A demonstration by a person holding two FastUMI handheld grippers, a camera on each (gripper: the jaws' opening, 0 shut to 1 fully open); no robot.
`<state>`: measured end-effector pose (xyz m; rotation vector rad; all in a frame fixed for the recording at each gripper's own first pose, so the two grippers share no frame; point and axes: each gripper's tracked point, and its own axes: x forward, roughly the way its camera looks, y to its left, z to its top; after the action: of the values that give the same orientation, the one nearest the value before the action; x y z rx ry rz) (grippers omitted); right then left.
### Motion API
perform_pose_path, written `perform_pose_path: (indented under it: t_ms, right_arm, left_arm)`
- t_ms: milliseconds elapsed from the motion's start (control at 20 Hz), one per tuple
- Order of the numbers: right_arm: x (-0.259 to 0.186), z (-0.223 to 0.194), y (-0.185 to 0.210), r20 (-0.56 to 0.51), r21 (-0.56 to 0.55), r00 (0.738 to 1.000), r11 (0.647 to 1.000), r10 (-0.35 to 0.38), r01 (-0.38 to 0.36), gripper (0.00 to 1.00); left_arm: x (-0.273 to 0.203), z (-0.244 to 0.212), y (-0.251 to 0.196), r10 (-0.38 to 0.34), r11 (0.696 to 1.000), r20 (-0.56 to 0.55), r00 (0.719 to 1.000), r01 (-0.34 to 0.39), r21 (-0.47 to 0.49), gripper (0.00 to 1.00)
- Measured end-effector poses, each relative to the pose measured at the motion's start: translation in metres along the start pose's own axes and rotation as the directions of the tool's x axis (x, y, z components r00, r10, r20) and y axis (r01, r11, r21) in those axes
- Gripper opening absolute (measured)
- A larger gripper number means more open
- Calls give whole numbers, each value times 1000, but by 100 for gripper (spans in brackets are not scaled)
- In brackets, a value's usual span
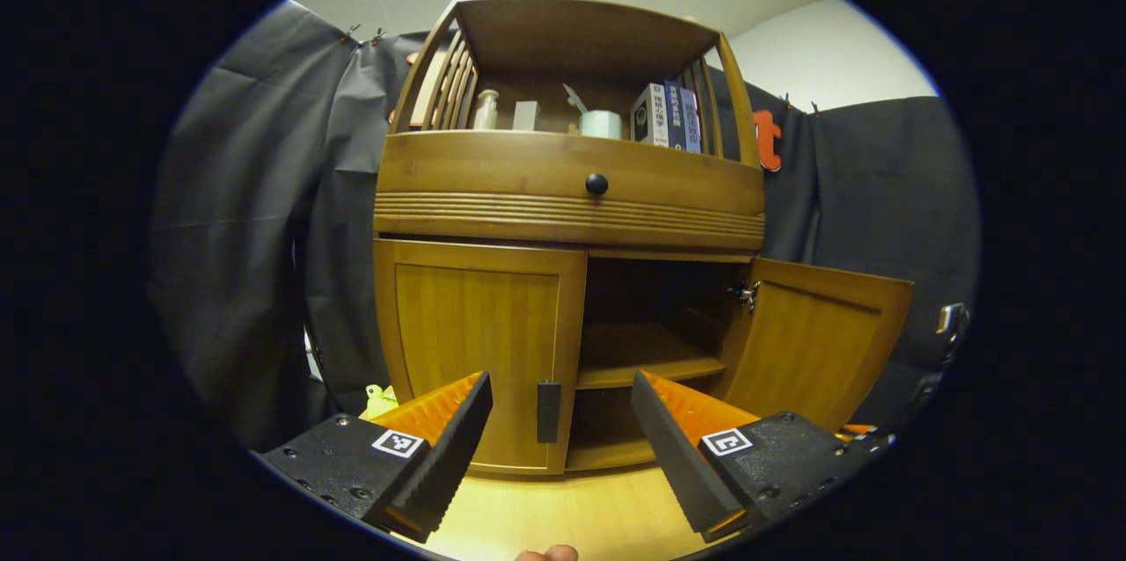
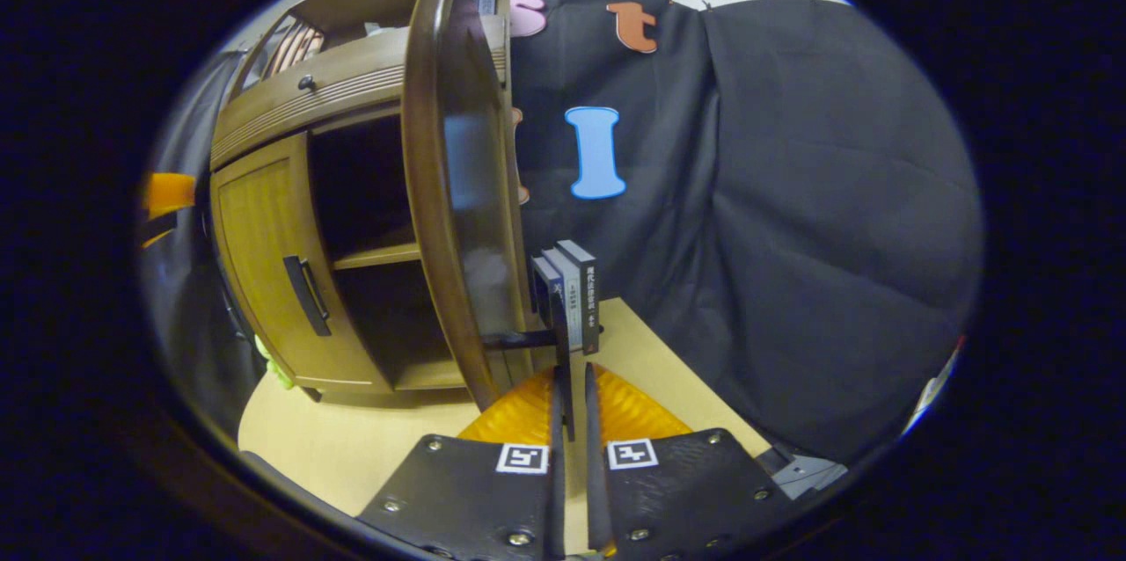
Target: Open the right door of the double-door shoe cabinet with the right hand, and open the left door with the left hand.
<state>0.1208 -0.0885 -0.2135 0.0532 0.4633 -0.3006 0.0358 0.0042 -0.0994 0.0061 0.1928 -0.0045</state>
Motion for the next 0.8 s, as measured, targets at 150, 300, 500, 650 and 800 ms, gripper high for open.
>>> perform_pose_path:
  t_ms: [150, 300, 500, 650, 800]
  right_arm:
    - [-3, 7, -16, 19, -17, 999, 999, -48, 48, 11]
    - [-6, 17, -38, 38, -19, 993, 994, -109, 110, 10]
    - [-12, 28, -42, 60, -2, 992, 994, -112, 112, 10]
    - [-19, 48, -41, 109, -13, 986, 992, -127, 129, 10]
    - [-33, 78, -44, 167, -10, 976, 990, -137, 140, 11]
  left_arm:
    - [25, -21, 5, 17, 1000, -37, 999, -16, 6, 99]
    - [55, -45, 9, 28, 1000, -85, 996, -28, 7, 99]
    - [87, -71, 13, 33, 999, -127, 991, -33, 6, 99]
    - [113, -87, 18, 44, 999, -152, 987, -41, 22, 99]
    - [136, -111, 22, 57, 998, -187, 981, -51, 38, 97]
